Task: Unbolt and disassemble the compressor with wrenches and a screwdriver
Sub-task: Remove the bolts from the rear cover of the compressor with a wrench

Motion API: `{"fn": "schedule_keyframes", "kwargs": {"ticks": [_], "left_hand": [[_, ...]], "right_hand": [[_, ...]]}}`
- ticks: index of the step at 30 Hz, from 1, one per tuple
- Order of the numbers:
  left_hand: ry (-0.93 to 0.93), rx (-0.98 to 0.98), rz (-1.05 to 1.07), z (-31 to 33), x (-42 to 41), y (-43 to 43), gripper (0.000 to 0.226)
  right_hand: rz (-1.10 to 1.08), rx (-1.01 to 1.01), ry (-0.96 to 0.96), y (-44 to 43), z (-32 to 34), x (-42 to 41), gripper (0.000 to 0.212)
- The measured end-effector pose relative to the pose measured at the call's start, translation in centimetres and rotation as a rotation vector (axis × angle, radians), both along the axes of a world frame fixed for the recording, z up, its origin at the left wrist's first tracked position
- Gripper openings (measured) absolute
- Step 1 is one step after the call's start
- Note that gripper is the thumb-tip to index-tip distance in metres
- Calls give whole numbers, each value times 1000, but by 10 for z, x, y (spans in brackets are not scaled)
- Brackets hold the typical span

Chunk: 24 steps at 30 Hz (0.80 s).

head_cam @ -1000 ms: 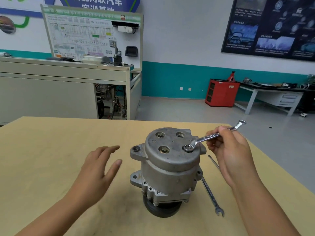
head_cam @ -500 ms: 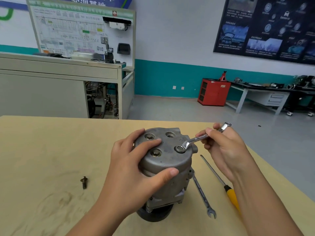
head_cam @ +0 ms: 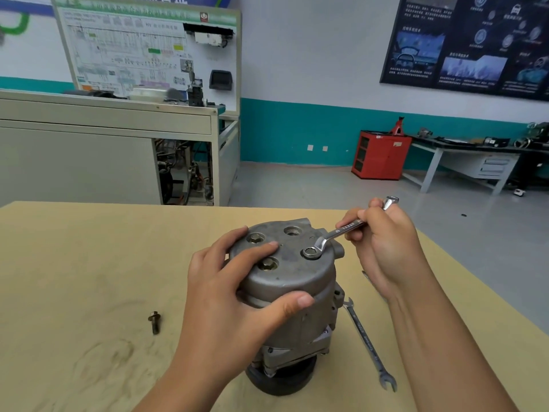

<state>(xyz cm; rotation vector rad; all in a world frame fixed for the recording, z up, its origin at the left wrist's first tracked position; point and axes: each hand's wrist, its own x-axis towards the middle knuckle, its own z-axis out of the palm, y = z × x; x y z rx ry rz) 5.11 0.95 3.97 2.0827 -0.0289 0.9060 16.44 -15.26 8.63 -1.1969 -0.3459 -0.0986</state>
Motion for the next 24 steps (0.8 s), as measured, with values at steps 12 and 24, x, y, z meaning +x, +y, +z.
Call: {"fn": "schedule_keyframes", "kwargs": {"ticks": [12,24], "left_hand": [[149,212,90,23,1,-10,71],[125,246,195,21,5,-39,71]], "right_hand": [[132,659,153,11,5,-29,44],[6,664,317,-5,11,-18,59]]}}
